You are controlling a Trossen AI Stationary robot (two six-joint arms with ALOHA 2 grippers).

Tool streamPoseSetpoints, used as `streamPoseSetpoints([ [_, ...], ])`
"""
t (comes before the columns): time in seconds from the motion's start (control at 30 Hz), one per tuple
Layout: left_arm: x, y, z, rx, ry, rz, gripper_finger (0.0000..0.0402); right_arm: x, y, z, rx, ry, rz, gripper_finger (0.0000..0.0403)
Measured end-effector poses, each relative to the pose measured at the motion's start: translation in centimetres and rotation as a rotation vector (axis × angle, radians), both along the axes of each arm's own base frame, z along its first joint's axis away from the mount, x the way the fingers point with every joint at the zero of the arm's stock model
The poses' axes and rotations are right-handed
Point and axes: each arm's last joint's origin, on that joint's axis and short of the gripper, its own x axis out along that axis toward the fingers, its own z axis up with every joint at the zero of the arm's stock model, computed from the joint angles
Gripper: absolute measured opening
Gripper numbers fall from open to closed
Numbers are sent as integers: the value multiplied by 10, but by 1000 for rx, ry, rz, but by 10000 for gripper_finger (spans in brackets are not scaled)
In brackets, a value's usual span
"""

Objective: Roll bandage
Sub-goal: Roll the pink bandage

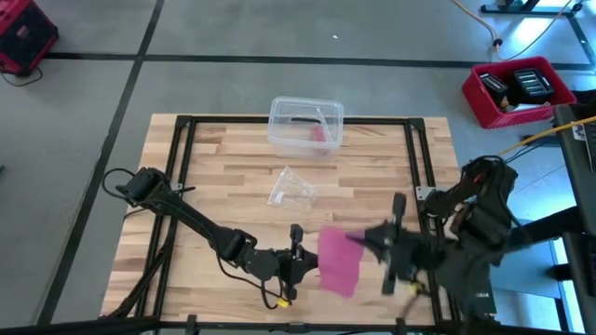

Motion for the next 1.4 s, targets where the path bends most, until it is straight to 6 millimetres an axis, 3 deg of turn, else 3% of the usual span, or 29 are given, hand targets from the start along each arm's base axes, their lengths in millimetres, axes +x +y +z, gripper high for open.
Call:
streamPoseSetpoints([
  [0.2, -4, -8, 0, 9, -5, -38, 13, 6, -47, -8, 159, 121, -136, 5],
  [0.37, -4, -8, -2, 0, 6, -46, 13, 22, -75, -24, 251, 228, -229, 5],
  [0.5, -4, -9, -4, -34, 14, -53, 13, 40, -93, -50, 290, 348, -280, 5],
  [0.67, -4, -10, -6, -100, 23, -56, 13, 57, -112, -99, 338, 510, -375, 13],
  [0.83, -4, -8, -6, -140, 30, -53, 13, 69, -114, -150, 435, 655, -335, 75],
  [0.97, -1, -3, -7, -210, 34, -20, 13, 72, -110, -175, 502, 728, -265, 136],
  [1.17, 5, 13, -13, -364, 82, 86, 13, 71, -107, -180, 562, 777, -217, 193],
  [1.4, 10, 19, -24, -504, 116, 163, 13, 71, -108, -180, 554, 774, -227, 206],
])
